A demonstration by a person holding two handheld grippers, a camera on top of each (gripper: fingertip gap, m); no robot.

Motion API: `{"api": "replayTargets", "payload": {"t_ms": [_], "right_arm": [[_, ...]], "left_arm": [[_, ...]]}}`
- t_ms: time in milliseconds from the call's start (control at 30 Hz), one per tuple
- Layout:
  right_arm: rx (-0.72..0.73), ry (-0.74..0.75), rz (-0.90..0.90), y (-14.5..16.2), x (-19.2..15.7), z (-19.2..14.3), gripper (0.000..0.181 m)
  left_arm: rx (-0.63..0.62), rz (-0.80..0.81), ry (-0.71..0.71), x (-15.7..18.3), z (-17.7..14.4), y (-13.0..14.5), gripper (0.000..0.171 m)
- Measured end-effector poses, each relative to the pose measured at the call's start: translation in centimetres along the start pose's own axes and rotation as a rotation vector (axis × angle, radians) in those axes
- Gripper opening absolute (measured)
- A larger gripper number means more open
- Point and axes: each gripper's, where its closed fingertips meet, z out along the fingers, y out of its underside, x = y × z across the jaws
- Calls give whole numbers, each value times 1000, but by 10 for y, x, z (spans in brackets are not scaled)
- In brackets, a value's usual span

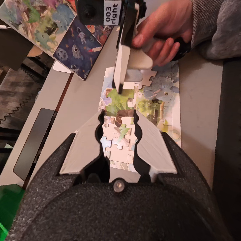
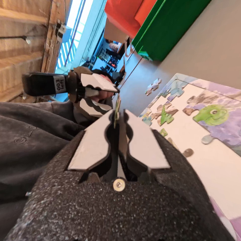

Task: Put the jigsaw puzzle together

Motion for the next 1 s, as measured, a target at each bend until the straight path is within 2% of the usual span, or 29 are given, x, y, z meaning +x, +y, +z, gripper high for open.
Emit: {"api": "replayTargets", "payload": {"t_ms": [33,133,333,400,467,600,633,700,800,1000], "right_arm": [[-20,-15,-12,4,-4,4,3],[-32,3,-16,7,-3,7,2],[-48,76,34,14,18,7,1],[-32,106,43,12,25,4,1],[-8,129,57,8,31,1,1],[16,91,57,4,25,1,1],[13,70,50,4,21,3,1],[-4,54,41,7,17,5,2],[-26,55,43,11,16,8,1],[-107,145,40,25,30,4,2]], "left_arm": [[-3,11,0,1,0,2,45],[-21,-28,-13,-5,1,13,44],[27,-265,-115,-43,4,32,40],[48,-411,-22,-35,11,35,39],[82,-572,44,-31,17,37,28],[253,-812,370,-9,19,12,29],[295,-845,412,-10,18,6,28],[344,-872,429,-16,17,2,6],[345,-944,488,-22,18,3,5],[264,-964,566,-20,28,19,0]]}}
